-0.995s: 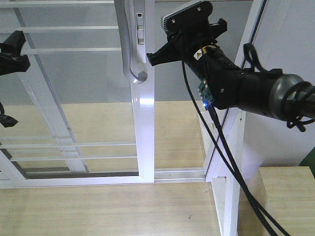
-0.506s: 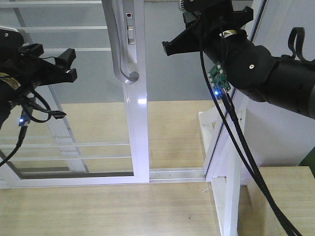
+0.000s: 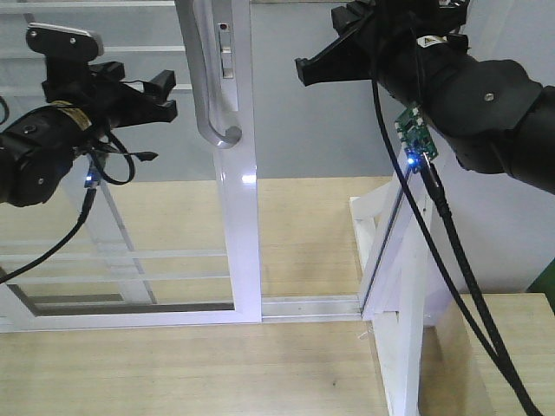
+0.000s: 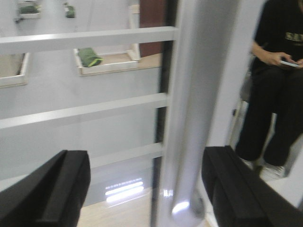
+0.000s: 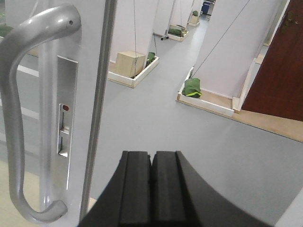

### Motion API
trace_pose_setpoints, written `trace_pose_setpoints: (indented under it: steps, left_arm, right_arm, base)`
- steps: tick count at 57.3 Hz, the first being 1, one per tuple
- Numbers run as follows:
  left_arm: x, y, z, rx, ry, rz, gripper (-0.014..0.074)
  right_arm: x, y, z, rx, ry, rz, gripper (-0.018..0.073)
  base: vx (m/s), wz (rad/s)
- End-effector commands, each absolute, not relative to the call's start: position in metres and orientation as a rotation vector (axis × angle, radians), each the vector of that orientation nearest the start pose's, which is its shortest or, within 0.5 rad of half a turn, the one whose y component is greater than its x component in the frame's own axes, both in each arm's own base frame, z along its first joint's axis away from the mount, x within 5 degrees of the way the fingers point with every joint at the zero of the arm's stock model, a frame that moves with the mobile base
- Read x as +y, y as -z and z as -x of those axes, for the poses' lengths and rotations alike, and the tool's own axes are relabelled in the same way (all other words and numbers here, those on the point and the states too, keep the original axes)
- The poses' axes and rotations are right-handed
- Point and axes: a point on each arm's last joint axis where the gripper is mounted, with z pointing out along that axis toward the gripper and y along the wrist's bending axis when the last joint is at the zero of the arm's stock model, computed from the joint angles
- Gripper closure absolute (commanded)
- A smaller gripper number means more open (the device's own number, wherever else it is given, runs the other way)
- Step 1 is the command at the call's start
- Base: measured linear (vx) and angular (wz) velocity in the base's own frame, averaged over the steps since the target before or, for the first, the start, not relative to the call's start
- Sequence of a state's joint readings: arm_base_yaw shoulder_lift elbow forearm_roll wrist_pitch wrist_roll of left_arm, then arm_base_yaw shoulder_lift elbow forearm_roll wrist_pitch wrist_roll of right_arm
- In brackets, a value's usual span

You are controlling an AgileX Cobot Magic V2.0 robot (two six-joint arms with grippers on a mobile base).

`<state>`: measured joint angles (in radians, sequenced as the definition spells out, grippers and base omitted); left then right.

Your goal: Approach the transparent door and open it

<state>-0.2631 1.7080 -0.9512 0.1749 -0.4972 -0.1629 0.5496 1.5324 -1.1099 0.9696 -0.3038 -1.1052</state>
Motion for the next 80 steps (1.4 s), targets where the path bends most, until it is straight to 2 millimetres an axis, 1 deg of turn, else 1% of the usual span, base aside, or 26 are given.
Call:
trace_pose_setpoints:
  steps: [1, 5, 18, 31, 41, 51, 56, 62, 72, 80]
  left_arm:
    - [-0.121, -0.275, -0.365, 1.570, 0.350, -0.301, 0.0010]
    - [-0.127, -0.274, -0.370, 1.567, 0.364, -0.302, 0.0010]
    - [-0.132, -0.271, -0.388, 1.550, 0.373, -0.282, 0.0010]
    - [-0.150, -0.270, -0.406, 1.522, 0.397, -0.299, 0.0010]
    - [-0.153, -0.268, -0.415, 1.525, 0.407, -0.263, 0.0012]
    - [-0.151, -0.269, -0.417, 1.504, 0.405, -0.250, 0.0069]
    - [-0.152, -0.264, -0.418, 1.512, 0.404, -0.252, 0.0102]
    - [-0.152, -0.259, -0.420, 1.513, 0.406, -0.253, 0.0122]
    - [-0.154, -0.263, -0.426, 1.499, 0.408, -0.249, 0.0136]
    - [-0.156, -0.269, -0.430, 1.490, 0.407, -0.247, 0.0203]
  right_arm:
    - [0.159, -0.359, -0.313, 1.582, -0.030, 0.382, 0.0562]
    - [0.159, -0.358, -0.313, 1.585, -0.032, 0.377, 0.0562]
    - [0.159, -0.358, -0.314, 1.583, -0.016, 0.392, 0.0562]
    - [0.159, -0.358, -0.314, 1.581, -0.010, 0.398, 0.0562]
    - [0.159, -0.358, -0.314, 1.574, 0.018, 0.427, 0.0562]
    - [0.159, -0.358, -0.314, 1.579, 0.013, 0.419, 0.0562]
    - [0.159, -0.358, -0.314, 1.582, 0.009, 0.414, 0.0562]
    - [0.159, -0.358, -0.314, 1.582, 0.011, 0.416, 0.0562]
    - [0.159, -0.358, -0.314, 1.583, 0.010, 0.415, 0.0562]
    - [0.159, -0.358, -0.314, 1.583, 0.008, 0.415, 0.0561]
  base:
    - [0.00, 0.00]
    - [0.00, 0.00]
    - [0.00, 0.00]
    - [0.00, 0.00]
    - [0.00, 0.00]
    - [0.00, 0.00]
    - [0.00, 0.00]
    - [0.00, 0.00]
    - [0.00, 0.00]
    - [0.00, 0.00]
